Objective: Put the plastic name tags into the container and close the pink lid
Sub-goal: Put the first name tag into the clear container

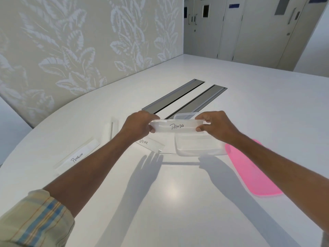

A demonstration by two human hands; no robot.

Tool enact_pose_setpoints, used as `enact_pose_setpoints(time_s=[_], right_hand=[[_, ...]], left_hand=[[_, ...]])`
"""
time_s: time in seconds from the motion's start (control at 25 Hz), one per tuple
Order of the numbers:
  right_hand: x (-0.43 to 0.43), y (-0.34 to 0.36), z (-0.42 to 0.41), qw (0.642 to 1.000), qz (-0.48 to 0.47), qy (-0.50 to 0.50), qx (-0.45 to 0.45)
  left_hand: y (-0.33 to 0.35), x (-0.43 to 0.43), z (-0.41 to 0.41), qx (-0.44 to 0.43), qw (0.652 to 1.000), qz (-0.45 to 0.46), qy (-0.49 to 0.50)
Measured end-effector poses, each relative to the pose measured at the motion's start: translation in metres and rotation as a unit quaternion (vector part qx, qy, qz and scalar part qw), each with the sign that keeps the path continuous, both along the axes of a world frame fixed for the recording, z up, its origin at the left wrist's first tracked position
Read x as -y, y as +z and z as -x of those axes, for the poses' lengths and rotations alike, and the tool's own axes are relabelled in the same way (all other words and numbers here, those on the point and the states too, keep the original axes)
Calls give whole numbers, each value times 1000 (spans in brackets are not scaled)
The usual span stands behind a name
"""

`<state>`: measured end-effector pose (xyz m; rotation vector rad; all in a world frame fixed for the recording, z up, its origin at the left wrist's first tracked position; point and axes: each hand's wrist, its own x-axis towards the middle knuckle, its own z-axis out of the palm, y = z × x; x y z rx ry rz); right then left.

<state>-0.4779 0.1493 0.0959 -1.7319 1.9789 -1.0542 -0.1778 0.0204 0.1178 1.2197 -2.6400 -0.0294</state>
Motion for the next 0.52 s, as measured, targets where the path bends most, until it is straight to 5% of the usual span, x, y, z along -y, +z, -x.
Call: enact_pose_setpoints(time_s=[0.52], right_hand=[[19,1,95,997,-53,-26,-55]], left_hand=[[-7,15,105,8,1000,-11,-14]])
